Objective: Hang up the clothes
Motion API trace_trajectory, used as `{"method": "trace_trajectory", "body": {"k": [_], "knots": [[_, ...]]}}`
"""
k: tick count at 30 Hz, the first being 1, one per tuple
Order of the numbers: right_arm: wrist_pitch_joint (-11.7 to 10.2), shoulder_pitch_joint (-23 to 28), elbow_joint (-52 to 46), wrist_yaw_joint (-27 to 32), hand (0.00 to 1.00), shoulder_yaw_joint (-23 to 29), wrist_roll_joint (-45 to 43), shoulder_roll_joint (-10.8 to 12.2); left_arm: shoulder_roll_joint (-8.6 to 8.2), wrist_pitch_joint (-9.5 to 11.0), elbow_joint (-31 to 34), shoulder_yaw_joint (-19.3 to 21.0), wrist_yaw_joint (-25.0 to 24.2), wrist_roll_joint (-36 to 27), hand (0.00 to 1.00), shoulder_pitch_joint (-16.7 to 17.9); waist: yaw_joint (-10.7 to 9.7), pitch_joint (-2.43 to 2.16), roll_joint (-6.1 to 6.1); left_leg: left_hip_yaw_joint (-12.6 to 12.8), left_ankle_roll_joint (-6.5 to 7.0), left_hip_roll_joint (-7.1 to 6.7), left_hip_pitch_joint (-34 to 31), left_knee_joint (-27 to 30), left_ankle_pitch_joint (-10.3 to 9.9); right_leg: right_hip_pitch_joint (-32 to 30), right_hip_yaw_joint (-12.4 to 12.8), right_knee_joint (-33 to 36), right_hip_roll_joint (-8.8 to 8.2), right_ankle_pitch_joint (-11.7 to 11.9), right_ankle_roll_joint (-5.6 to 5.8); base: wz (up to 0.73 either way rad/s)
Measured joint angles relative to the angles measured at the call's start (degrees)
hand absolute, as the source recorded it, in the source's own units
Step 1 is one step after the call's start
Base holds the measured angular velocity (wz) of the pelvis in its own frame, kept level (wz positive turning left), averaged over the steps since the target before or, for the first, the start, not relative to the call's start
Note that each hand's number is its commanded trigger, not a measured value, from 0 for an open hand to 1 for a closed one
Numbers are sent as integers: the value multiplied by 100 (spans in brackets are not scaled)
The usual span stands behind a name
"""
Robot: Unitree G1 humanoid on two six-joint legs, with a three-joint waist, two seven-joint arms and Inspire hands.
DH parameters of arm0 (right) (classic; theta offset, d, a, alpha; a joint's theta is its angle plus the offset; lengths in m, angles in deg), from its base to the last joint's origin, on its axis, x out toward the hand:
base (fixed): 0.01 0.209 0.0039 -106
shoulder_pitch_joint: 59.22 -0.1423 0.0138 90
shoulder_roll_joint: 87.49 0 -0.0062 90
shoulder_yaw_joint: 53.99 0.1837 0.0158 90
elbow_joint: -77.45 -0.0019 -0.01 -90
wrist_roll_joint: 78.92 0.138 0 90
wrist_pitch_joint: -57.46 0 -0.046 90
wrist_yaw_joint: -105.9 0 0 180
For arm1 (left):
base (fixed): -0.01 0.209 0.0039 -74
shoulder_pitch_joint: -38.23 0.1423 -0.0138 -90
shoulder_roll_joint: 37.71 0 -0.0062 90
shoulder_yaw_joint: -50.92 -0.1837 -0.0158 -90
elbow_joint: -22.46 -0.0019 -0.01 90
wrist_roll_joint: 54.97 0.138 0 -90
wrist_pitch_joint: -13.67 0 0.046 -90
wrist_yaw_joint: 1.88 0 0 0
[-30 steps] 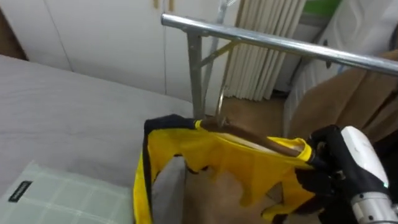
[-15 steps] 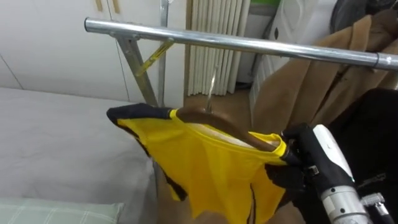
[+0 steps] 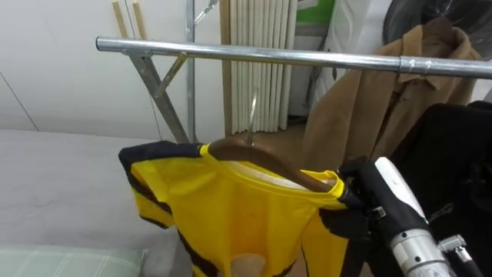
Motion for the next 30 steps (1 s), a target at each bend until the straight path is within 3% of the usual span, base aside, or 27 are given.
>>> {"method": "trace_trajectory", "body": {"k": [3,8,10,18,22,30], "knots": [[-1,-20,-10,0,100,5,-2,-2,-26,3,-52,2,67,-16,0,20,104,-16,14,-82,43,-65,11,-78,9,-23,199,-63,92,103,-19,-37],[-5,-28,-11,4,100,28,-5,-79,-23,148,-337,0,94,-122,0,14,79,-96,42,-206,60,-105,14,-80,8,-5,292,-101,142,165,-27,-12],[-8,-38,-11,4,100,28,-5,-94,-23,226,-393,-3,80,-172,0,14,79,-96,41,-310,93,-162,12,-88,6,-6,325,-105,144,183,-20,-7],[-8,-35,-70,-6,100,46,26,-126,-23,230,-397,5,-21,-179,0,25,76,-73,-25,-354,197,-247,8,-92,-20,-25,443,-114,159,227,27,-6],[-10,-34,-209,-59,100,126,36,-138,-23,230,-397,9,-27,-172,0,49,73,-75,-77,-358,203,-255,6,-113,-24,6,447,-206,162,264,52,-1],[-16,-35,-199,-113,100,310,71,-139,-23,230,-396,74,-132,-94,0,79,123,-60,-71,-358,203,-277,104,-189,-29,80,443,-256,165,280,29,0]]}}
